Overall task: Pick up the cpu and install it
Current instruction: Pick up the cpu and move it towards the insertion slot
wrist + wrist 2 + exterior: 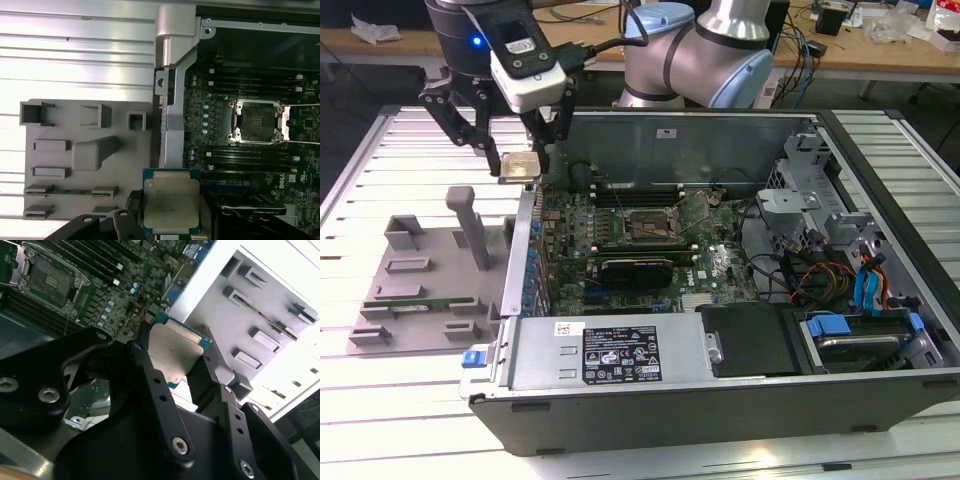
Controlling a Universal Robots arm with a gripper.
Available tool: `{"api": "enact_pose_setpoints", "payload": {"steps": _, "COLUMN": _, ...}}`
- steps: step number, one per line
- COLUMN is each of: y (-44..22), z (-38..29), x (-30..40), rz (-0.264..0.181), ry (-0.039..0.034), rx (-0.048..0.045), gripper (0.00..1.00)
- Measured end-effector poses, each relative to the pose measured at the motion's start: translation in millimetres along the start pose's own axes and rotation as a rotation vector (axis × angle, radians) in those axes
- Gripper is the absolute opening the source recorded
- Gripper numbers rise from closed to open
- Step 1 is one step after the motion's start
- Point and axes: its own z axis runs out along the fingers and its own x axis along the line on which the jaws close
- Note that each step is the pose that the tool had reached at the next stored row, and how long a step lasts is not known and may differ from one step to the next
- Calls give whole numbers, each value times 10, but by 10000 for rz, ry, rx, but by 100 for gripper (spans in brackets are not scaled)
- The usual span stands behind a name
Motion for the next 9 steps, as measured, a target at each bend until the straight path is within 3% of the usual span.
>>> {"api": "enact_pose_setpoints", "payload": {"steps": 9, "y": -8, "z": 5, "x": -171, "rz": 1, "ry": 13, "rx": 0, "gripper": 55}}
